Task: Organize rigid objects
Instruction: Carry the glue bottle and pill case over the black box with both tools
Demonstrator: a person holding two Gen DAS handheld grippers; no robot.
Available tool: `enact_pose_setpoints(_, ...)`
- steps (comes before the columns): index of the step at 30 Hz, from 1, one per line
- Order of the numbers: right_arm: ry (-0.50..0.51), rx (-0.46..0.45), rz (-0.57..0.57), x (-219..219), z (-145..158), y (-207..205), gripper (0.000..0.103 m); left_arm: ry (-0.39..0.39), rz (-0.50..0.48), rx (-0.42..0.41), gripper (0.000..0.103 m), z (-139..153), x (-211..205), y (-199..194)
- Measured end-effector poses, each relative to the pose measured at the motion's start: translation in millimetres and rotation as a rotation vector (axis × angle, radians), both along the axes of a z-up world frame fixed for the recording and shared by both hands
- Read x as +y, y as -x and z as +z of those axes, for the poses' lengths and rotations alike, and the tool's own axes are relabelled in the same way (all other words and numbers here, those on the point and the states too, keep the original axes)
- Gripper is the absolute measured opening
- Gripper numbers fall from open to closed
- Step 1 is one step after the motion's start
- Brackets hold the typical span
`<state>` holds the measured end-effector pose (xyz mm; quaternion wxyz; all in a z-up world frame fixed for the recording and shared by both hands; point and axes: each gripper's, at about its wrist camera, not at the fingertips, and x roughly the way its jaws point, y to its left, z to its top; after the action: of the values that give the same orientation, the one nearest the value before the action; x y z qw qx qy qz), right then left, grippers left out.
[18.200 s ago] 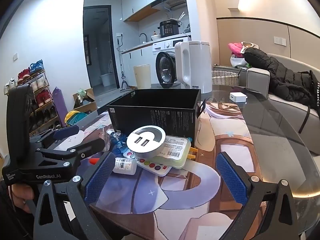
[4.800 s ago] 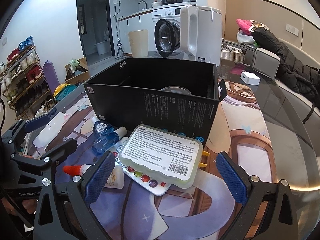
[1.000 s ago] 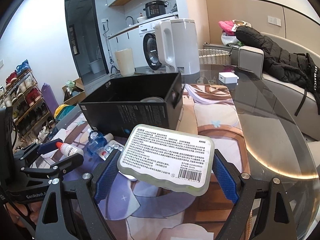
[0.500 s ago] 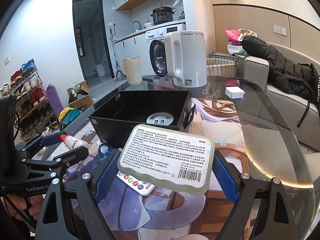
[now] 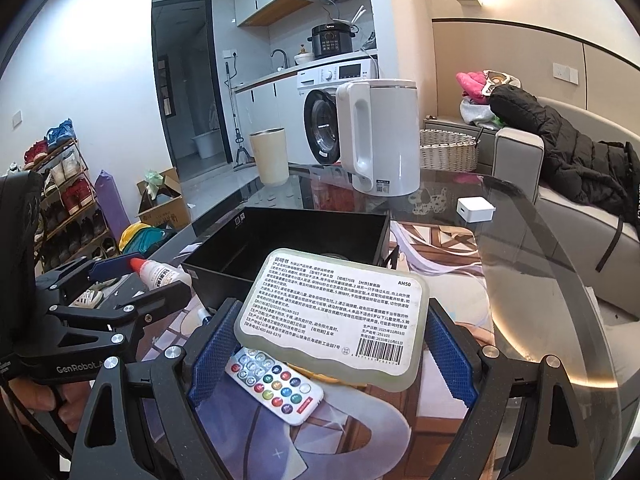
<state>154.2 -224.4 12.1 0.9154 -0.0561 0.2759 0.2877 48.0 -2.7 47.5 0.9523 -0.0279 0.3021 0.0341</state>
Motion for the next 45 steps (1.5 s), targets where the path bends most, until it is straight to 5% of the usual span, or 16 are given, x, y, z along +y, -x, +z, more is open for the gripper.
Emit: enact_pose_setpoints(45,0.110,-0.004,0.080,51.1,-13.9,-68.5,0.089,-0.004,-0.057,0.011,0.086,-5.0,18.2,-81.5)
